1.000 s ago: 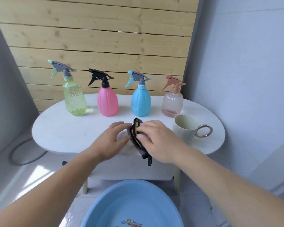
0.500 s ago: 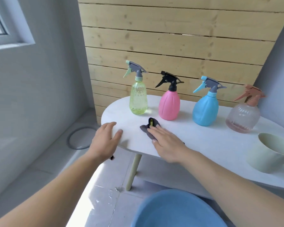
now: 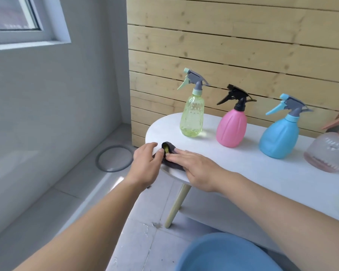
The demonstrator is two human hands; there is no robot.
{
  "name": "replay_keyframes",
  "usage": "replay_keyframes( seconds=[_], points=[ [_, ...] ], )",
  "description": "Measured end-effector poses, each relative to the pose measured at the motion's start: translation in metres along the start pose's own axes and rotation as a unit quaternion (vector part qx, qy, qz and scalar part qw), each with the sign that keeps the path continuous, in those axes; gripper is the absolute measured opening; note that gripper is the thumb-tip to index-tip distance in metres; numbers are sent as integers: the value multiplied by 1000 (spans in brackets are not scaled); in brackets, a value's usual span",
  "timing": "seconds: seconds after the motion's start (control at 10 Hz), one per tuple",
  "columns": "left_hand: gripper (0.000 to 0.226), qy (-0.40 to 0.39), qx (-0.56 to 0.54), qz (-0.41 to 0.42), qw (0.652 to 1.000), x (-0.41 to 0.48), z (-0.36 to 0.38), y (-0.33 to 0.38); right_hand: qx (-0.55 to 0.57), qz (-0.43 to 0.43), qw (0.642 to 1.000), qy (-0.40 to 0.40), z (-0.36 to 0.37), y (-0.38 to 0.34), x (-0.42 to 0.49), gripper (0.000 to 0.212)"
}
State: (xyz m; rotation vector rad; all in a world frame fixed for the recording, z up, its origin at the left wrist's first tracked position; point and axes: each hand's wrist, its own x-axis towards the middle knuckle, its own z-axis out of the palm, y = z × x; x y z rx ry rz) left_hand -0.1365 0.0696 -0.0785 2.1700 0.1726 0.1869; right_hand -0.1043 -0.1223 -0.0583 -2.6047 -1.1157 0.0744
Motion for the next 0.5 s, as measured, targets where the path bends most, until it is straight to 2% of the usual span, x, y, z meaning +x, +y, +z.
replay_keyframes(
  seconds=[0.2,0.3,0.4,0.5],
  points=[
    [54,-5,57,-5,998,9,-6,14,-23,-15,1000,-5,3,8,-6,72],
    [53,-7,49,-3,999,21,-12,21,-9,-21,1000,-13,1,6,-8,66],
    [49,3,64,15,998,33,-9,35,59,-22,998,9,-10,2,-9,60],
    [42,44,84,45,995,50,-3,52,143,-23,987,69,-33,4,-25,49]
  ],
)
